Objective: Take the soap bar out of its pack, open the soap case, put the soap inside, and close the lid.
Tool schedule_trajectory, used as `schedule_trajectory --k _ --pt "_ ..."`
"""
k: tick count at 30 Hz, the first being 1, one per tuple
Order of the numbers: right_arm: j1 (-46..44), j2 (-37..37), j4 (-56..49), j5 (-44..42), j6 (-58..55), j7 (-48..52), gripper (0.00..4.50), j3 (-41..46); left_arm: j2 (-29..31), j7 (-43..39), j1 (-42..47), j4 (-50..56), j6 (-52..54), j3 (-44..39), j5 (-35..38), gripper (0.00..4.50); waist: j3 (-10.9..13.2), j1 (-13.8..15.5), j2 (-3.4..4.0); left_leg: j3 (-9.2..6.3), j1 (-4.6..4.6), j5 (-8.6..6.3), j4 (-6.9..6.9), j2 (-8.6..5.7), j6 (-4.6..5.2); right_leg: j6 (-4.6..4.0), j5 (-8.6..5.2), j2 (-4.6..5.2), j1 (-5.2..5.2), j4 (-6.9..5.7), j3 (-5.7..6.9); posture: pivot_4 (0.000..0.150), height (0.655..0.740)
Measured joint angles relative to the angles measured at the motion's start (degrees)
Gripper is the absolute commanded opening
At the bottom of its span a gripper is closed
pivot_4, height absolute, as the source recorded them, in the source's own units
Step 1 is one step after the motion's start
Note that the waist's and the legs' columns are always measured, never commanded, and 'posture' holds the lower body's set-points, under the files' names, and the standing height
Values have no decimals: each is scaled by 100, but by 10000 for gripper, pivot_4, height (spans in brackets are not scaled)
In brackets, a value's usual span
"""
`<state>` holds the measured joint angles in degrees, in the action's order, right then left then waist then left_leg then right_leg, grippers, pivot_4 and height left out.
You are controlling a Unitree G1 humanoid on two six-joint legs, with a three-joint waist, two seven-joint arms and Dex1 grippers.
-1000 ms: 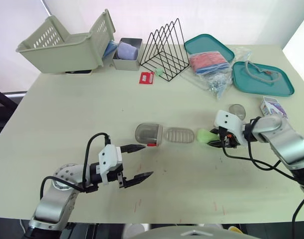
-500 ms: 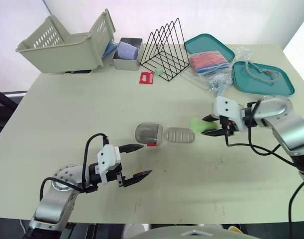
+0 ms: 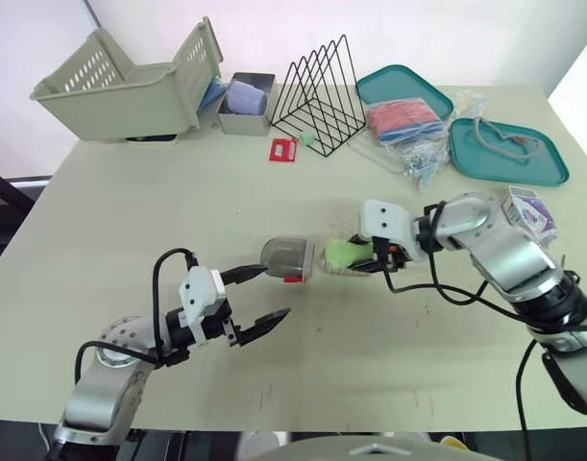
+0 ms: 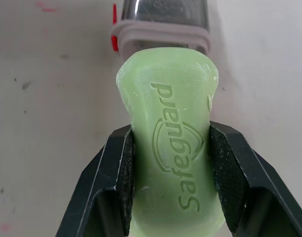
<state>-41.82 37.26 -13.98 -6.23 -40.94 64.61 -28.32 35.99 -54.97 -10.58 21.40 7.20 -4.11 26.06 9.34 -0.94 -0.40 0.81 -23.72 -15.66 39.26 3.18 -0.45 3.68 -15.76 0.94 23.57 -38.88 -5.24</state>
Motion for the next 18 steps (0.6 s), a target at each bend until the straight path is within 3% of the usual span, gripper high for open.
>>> schedule_trajectory --k 16,17,18 --pt "-253 -265 826 526 379 -16 15917 -246 9 53 -125 44 -12 -22 0 45000 0 -5 0 1 0 0 -1 0 0 0 0 0 1 1 0 1500 7400" --pt "-253 -267 832 547 381 -8 23917 -246 9 53 -134 44 -14 -22 0 45000 0 -5 0 0 0 0 -1 0 0 -1 0 0 1 0 1 1500 7400" --pt "-253 -268 832 560 384 0 26900 -246 9 53 -140 44 -16 -22 -1 45000 0 -5 0 0 0 0 -2 0 0 0 0 0 1 0 1 1500 7400"
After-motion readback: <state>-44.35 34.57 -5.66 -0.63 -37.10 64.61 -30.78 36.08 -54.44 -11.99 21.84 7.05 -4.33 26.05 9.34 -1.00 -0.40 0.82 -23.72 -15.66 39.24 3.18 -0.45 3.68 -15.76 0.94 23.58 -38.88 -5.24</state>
